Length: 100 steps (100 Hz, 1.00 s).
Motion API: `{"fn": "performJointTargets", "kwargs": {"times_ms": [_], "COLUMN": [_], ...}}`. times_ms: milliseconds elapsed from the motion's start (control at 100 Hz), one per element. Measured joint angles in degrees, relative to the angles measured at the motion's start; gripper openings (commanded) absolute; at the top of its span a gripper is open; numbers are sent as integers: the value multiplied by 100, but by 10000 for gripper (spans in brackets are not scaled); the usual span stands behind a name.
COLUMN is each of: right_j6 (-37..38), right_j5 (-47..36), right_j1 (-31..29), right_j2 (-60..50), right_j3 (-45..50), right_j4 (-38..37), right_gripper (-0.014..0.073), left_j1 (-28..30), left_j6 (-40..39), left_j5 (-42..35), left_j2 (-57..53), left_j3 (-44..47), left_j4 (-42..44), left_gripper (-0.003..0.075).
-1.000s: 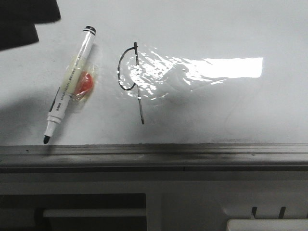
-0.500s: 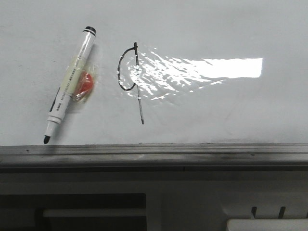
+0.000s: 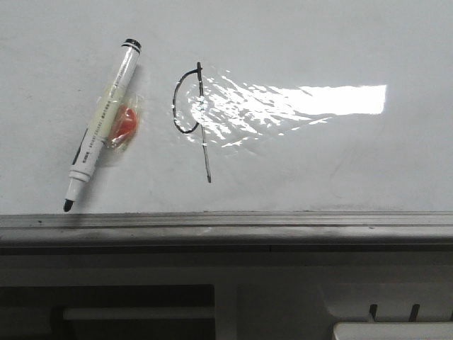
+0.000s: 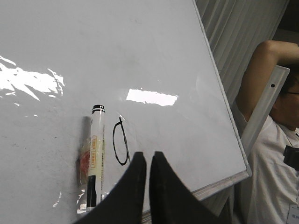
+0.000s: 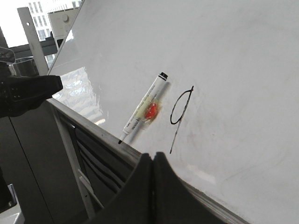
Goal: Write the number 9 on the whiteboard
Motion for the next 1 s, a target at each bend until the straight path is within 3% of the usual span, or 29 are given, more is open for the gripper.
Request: {"fn": "performJointTargets", "kwargs": {"times_ms": [1000], "right_j6": [0], "right_j5": [0], "right_j1": [0], "right_j2": [-186], "right_j3": [50], "right_j4": [0], "right_gripper": [-70], "left_j1": [0], "left_j6": [23], "left_j5": [20], "left_j2": [-2], "left_j3": [0], "left_j4": [4], "left_gripper": [-20]}}
